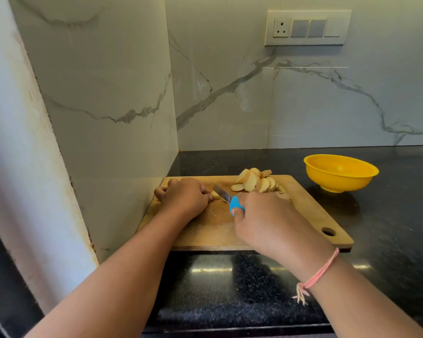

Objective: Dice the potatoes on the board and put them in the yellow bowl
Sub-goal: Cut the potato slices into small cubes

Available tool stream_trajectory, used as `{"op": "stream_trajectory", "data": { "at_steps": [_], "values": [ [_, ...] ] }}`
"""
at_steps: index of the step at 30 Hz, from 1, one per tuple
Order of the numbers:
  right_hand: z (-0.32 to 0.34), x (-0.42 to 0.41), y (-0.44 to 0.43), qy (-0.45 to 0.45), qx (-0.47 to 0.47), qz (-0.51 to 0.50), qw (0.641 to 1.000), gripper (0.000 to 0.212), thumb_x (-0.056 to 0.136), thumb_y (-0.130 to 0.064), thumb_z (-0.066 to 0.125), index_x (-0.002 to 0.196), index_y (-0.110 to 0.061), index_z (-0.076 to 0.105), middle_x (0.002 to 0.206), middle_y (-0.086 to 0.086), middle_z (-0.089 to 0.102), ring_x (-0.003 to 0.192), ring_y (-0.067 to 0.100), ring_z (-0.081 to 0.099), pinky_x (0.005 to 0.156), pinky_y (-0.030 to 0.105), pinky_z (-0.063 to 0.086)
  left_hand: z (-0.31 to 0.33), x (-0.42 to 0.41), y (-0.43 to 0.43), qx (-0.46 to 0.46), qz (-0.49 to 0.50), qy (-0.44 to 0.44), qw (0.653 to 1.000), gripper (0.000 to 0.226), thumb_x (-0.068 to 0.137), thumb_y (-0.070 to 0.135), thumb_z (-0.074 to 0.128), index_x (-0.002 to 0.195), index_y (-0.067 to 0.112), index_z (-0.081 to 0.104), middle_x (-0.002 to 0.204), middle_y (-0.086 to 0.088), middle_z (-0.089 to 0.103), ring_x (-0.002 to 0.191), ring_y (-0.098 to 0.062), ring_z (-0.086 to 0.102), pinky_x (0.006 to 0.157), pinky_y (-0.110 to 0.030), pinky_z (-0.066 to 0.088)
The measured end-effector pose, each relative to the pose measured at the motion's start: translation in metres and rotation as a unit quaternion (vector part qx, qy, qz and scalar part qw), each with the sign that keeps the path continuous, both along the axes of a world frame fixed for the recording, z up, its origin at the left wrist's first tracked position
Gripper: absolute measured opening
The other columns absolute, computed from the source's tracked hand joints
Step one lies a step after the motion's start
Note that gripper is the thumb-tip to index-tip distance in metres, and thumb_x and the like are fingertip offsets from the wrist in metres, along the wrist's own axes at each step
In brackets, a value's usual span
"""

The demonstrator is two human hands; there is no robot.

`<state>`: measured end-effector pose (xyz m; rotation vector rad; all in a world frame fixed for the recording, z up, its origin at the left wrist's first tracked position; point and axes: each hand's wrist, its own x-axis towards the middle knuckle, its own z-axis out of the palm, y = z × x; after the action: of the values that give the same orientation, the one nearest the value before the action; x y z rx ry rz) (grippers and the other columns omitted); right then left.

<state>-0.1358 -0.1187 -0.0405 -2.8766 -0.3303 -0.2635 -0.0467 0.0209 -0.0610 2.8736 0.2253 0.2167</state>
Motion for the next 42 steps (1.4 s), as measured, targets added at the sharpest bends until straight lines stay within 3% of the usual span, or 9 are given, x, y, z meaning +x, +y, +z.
{"op": "stream_trajectory", "data": {
  "at_steps": [4,8,13,18,27,32,35,38,42],
  "values": [
    [0.004,0.0,0.01,0.026,-0.018,-0.006,0.999,0.021,0.098,-0.028,0.043,0.111,-0.016,0.054,0.074,-0.003,0.042,0.08,0.017,0.05,0.064,0.027,0.04,0.0,0.002,0.0,0.006,0.005,0.005,1.0,0.031,0.091,0.056,0.051,0.115,0.043,0.065,0.129,0.007,0.056,0.127,-0.022,0.034,0.097,-0.039,0.026],
    [0.012,0.002,0.022,0.044,-0.058,0.005,0.997,0.023,0.097,-0.017,0.044,0.118,-0.013,0.053,0.086,0.003,0.048,0.078,0.02,0.048,0.058,0.027,0.039,-0.002,0.005,0.002,0.002,-0.002,-0.01,1.0,0.032,0.09,0.059,0.05,0.106,0.039,0.07,0.118,0.006,0.059,0.12,-0.021,0.038,0.093,-0.038,0.028],
    [0.01,0.011,0.026,0.053,-0.072,0.02,0.996,0.023,0.097,-0.013,0.042,0.117,-0.013,0.053,0.077,0.0,0.045,0.075,0.017,0.049,0.062,0.027,0.04,-0.003,0.006,0.003,0.017,0.003,-0.009,1.0,0.035,0.088,0.063,0.05,0.104,0.04,0.07,0.12,0.005,0.059,0.122,-0.022,0.037,0.098,-0.041,0.028],
    [0.011,0.001,0.013,0.065,-0.062,0.03,0.995,0.005,0.097,-0.018,0.043,0.095,-0.018,0.048,0.071,-0.002,0.041,0.063,0.012,0.044,0.05,0.023,0.033,0.0,0.006,0.001,0.031,0.01,-0.009,0.999,0.035,0.088,0.062,0.051,0.109,0.041,0.069,0.123,0.005,0.058,0.122,-0.022,0.038,0.092,-0.038,0.026],
    [0.02,-0.02,-0.021,0.093,-0.045,0.011,0.995,0.037,0.098,-0.034,0.043,0.134,-0.025,0.046,0.072,-0.007,0.047,0.053,0.006,0.045,0.045,0.017,0.037,-0.003,0.001,0.003,-0.037,-0.005,-0.016,0.999,0.024,0.093,0.047,0.054,0.112,0.041,0.066,0.127,0.007,0.056,0.125,-0.023,0.036,0.097,-0.04,0.028],
    [0.029,-0.006,-0.033,0.059,0.073,0.009,0.996,0.037,0.098,-0.034,0.039,0.132,-0.026,0.049,0.067,-0.002,0.057,0.041,0.006,0.05,0.036,0.016,0.038,-0.003,0.0,0.003,-0.036,-0.045,-0.033,0.998,0.034,0.098,0.033,0.048,0.13,0.044,0.049,0.134,0.01,0.051,0.127,-0.021,0.035,0.091,-0.038,0.027],
    [0.033,0.014,-0.032,0.047,0.121,0.002,0.992,0.038,0.096,-0.03,0.042,0.133,-0.025,0.048,0.065,0.001,0.059,0.033,0.008,0.048,0.034,0.015,0.035,-0.007,0.003,0.004,-0.056,-0.092,-0.031,0.994,0.044,0.098,0.026,0.05,0.137,0.043,0.042,0.13,0.02,0.055,0.131,-0.015,0.036,0.098,-0.038,0.027],
    [0.035,0.035,-0.027,0.058,0.119,0.014,0.991,0.036,0.096,-0.027,0.042,0.129,-0.02,0.052,0.061,0.002,0.059,0.034,0.009,0.048,0.034,0.015,0.036,-0.01,0.008,0.006,-0.074,-0.102,-0.051,0.991,0.039,0.096,0.028,0.054,0.132,0.041,0.047,0.123,0.022,0.059,0.13,-0.014,0.038,0.104,-0.038,0.027],
    [0.033,0.06,-0.018,0.079,0.114,0.033,0.99,0.037,0.097,-0.027,0.041,0.131,-0.016,0.052,0.062,0.002,0.058,0.038,0.008,0.048,0.034,0.013,0.036,-0.006,0.005,0.0,-0.027,-0.095,-0.062,0.993,0.031,0.098,0.035,0.05,0.128,0.042,0.049,0.122,0.019,0.058,0.128,-0.016,0.03,0.087,-0.035,0.019]
  ]
}}
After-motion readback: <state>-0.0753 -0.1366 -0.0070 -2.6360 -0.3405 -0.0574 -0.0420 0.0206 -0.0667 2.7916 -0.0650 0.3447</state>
